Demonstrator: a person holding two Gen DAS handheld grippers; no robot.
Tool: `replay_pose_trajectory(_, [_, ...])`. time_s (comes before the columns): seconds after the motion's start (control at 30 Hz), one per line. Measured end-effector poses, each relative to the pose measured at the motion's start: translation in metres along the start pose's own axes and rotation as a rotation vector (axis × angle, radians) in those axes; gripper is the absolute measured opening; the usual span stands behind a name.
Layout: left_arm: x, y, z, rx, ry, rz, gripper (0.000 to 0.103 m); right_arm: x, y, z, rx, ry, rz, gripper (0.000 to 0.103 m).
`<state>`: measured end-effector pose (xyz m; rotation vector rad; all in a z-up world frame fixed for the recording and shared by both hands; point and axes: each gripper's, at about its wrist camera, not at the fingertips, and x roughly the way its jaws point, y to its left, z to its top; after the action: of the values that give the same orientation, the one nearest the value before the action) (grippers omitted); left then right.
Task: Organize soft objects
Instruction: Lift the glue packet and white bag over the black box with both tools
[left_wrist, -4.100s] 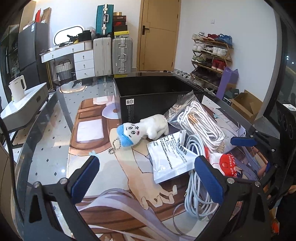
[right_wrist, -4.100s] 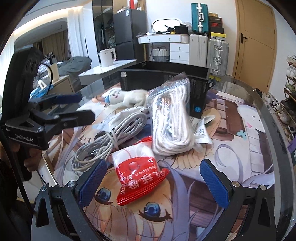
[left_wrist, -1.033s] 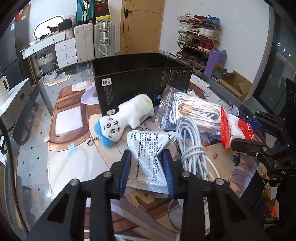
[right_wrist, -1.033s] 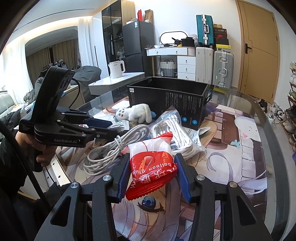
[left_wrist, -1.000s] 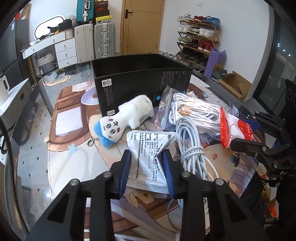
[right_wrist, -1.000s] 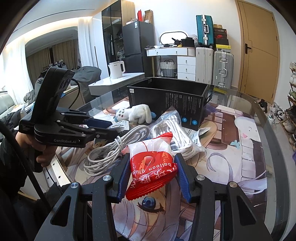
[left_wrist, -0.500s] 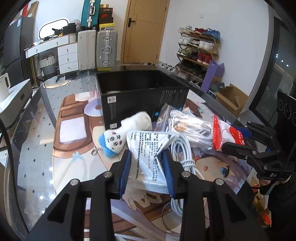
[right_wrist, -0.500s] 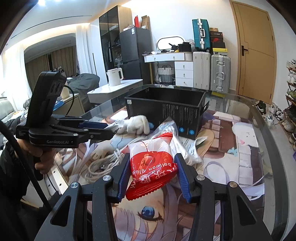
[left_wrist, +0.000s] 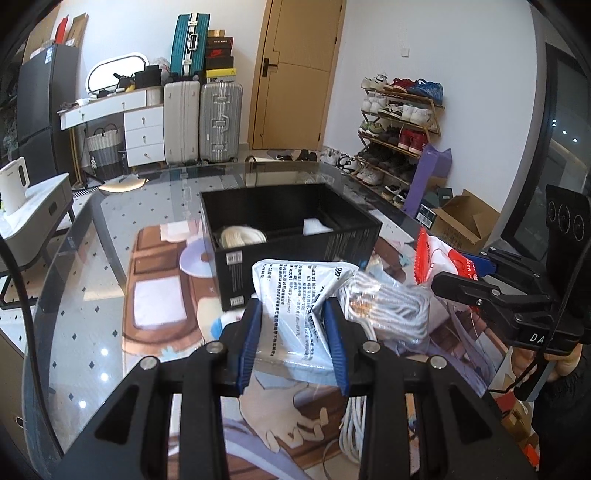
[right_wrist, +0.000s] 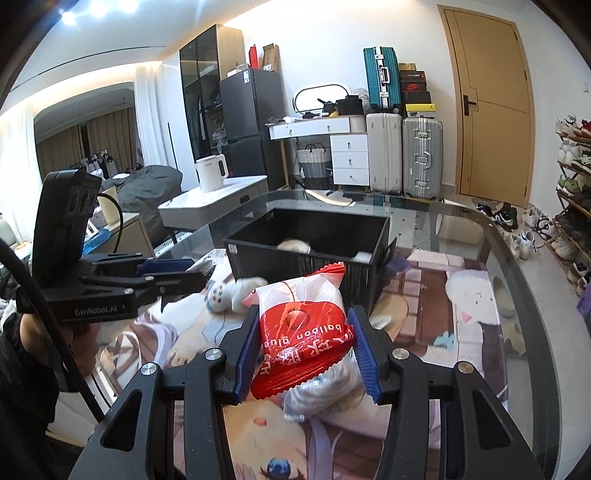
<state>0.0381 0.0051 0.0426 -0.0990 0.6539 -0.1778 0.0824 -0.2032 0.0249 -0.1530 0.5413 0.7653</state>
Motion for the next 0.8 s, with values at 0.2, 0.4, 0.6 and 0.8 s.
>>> replay_pose_trajectory(0.2, [0.002,-0.002,0.013,0.011,-0.028,0.01,0.033,0.005,-0.003,0.018,-0.002,-0.017,0.001,0.047])
replay_pose_trajectory(0.4, [0.007,-0.001,0.027,0.018,-0.047,0.018,0.033,0.009,-0.007,0.031,0.0,-0.03,-0.008,0.047])
replay_pose_trajectory(0.6, [0.012,0.0,0.037,0.012,-0.064,0.033,0.033,0.015,-0.01,0.043,0.003,-0.03,-0.019,0.047])
replay_pose_trajectory(0.8, [0.019,0.005,0.045,0.007,-0.074,0.046,0.033,0.023,-0.013,0.055,0.004,-0.024,-0.027,0.047])
